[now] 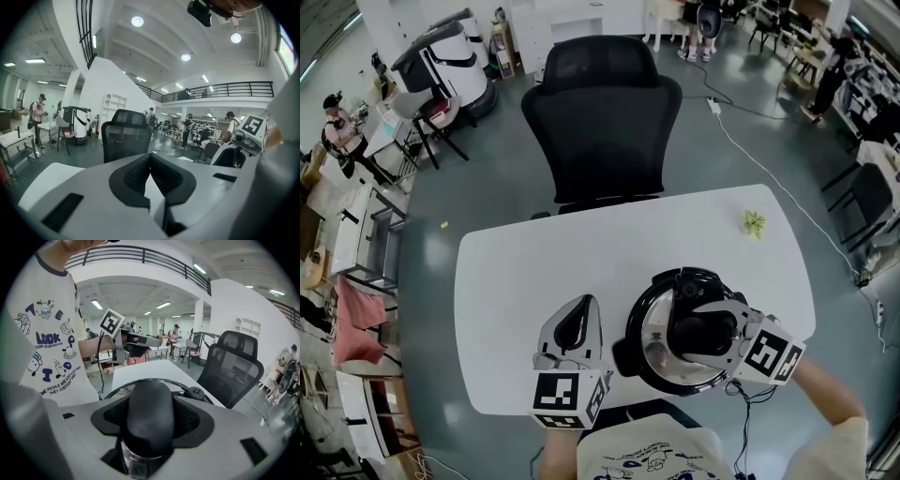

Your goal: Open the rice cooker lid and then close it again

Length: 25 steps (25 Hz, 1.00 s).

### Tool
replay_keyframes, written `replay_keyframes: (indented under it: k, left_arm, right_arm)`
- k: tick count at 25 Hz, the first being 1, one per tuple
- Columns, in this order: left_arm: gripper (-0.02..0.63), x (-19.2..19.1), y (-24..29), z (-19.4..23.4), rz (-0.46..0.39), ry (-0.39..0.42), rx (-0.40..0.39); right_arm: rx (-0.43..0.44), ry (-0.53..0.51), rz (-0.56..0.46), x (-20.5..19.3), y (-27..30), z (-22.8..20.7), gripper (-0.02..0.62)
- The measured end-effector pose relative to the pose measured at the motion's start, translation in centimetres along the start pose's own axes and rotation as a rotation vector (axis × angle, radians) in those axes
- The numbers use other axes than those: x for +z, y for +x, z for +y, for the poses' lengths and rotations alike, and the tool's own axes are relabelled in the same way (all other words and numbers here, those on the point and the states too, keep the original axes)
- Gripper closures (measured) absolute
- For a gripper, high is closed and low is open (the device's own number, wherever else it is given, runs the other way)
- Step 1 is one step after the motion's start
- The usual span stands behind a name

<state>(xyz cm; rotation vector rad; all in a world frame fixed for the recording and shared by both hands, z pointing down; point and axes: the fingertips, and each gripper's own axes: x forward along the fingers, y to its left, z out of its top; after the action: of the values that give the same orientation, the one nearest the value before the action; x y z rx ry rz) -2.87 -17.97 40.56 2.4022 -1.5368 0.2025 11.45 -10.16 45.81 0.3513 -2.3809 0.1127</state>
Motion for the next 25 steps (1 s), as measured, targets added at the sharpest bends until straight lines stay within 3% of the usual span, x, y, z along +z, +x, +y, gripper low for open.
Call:
replay_keyframes:
  k: [12,25]
  left_arm:
    - [0.592,-0.02,0.34,-0.56,0.003,-0.001,-0.012]
    - [0.592,0.15,0.54,-0.52,0.000,-0.002,-0.003]
  right_arm:
    - [0.060,-0.038,-0.024,0.02,-0.26,0.29,0.301]
    - [-0.039,0.005,-0.047,0.16,-0.28,-0.24,0.301]
